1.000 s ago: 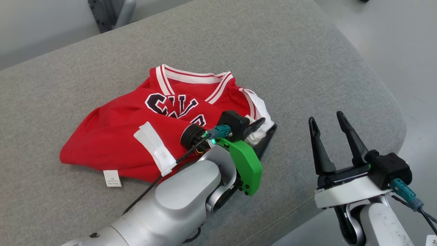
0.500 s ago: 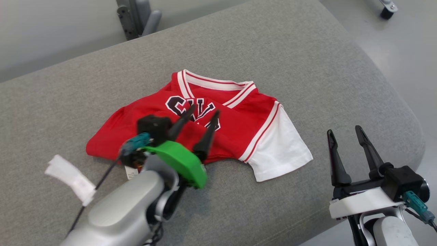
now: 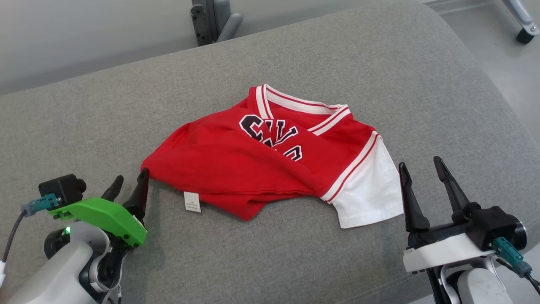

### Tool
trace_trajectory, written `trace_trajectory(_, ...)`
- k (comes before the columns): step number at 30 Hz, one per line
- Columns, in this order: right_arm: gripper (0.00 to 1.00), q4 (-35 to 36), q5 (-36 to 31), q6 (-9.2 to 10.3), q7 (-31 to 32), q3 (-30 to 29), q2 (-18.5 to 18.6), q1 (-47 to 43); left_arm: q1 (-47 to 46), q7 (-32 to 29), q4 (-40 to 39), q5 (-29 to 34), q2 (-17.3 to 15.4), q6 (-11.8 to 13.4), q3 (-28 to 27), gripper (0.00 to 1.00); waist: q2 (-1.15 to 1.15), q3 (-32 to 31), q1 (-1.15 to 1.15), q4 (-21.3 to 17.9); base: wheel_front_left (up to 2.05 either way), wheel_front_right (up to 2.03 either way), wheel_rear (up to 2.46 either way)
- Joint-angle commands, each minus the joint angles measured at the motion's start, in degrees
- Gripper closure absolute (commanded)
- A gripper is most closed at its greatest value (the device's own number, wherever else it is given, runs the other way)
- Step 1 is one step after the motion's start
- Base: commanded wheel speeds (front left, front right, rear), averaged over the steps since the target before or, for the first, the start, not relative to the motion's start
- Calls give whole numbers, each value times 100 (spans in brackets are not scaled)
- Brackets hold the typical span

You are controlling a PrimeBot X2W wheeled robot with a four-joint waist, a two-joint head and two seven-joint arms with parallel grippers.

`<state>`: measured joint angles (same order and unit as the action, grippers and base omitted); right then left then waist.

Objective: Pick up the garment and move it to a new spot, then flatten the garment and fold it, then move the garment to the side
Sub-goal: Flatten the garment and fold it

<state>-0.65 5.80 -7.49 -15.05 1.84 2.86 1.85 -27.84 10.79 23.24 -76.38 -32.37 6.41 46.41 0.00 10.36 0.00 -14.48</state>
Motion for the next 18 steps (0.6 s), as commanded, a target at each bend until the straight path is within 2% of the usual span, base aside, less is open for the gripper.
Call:
trace_trajectory(1, 0, 6, -49, -1, -19, 7, 6, 68, 35, -76, 77, -117, 53, -183, -28, 0, 0, 49, 0, -9, 0, 0, 0)
trace_trajectory(3, 0, 0, -47, -2, -19, 16, 6, 81, -22, -157, 186, -305, 154, -434, -89, 0, 0, 80, 0, -25, 0, 0, 0)
trace_trajectory(13, 0, -6, -60, -2, -19, -22, 5, 126, -306, -320, 711, -648, 476, -1195, -203, 0, 0, 150, 0, -124, 0, 0, 0)
trace_trajectory(14, 0, -8, -57, -1, -19, -37, 6, 115, -306, -347, 710, -678, 491, -1244, -193, 19, 0, 146, 0, -118, 0, 0, 0)
trace_trajectory(15, 0, -10, -51, -2, -19, -60, 6, 101, -332, -308, 706, -653, 495, -1275, -189, 64, 0, 142, 0, -104, 0, 0, 0)
trace_trajectory(16, 0, -11, -42, -2, -19, -82, 6, 82, -357, -291, 691, -619, 513, -1309, -170, 100, 0, 135, 0, -78, 0, 0, 0)
trace_trajectory(18, 0, -22, -13, -2, -19, -108, 6, 42, -386, -244, 623, -512, 535, -1345, -100, 100, 0, 105, 0, -3, 0, 0, 0)
